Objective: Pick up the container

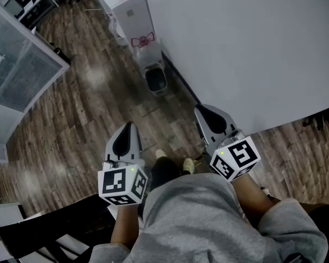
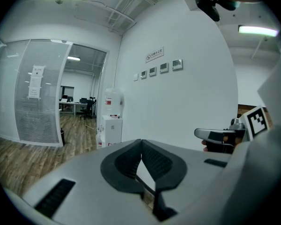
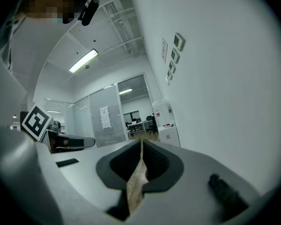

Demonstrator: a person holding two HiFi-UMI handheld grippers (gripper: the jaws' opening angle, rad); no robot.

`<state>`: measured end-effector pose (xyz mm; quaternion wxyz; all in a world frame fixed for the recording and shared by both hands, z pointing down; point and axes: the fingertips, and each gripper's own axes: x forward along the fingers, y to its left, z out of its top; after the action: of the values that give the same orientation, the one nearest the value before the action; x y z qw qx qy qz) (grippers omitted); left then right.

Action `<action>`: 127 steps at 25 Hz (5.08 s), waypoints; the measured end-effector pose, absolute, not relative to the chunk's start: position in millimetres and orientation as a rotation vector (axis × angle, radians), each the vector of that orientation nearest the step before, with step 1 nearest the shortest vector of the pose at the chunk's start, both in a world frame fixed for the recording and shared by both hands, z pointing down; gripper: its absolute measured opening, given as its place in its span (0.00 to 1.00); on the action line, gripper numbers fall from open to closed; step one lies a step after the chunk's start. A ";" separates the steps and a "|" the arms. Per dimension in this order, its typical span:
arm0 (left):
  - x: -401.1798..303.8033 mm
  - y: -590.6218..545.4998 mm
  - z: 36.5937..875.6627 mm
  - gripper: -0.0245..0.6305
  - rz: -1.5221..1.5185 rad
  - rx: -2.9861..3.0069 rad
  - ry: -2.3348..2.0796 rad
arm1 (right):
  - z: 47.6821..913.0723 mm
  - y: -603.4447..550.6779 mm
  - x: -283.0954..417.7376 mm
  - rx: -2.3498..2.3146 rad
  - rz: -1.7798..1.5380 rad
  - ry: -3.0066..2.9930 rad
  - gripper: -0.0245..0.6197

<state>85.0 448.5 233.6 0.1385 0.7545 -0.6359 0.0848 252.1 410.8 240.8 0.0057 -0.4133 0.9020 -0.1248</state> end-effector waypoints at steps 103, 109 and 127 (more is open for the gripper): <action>-87.9 -88.2 304.6 0.06 0.266 2.140 -1.676 | 314.2 -126.3 68.6 -1.372 -0.471 3.007 0.09; -92.7 -119.0 306.0 0.06 0.291 2.095 -1.714 | 315.6 -165.6 64.1 -1.313 -0.488 3.034 0.09; -96.8 -164.9 339.3 0.06 0.396 1.949 -1.795 | 348.5 -236.6 53.9 -1.133 -0.587 3.099 0.09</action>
<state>-96.8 -164.9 339.3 0.2292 0.7082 -0.6521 0.1437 53.9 -236.6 348.5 -0.1047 -0.3362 0.9196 -0.1741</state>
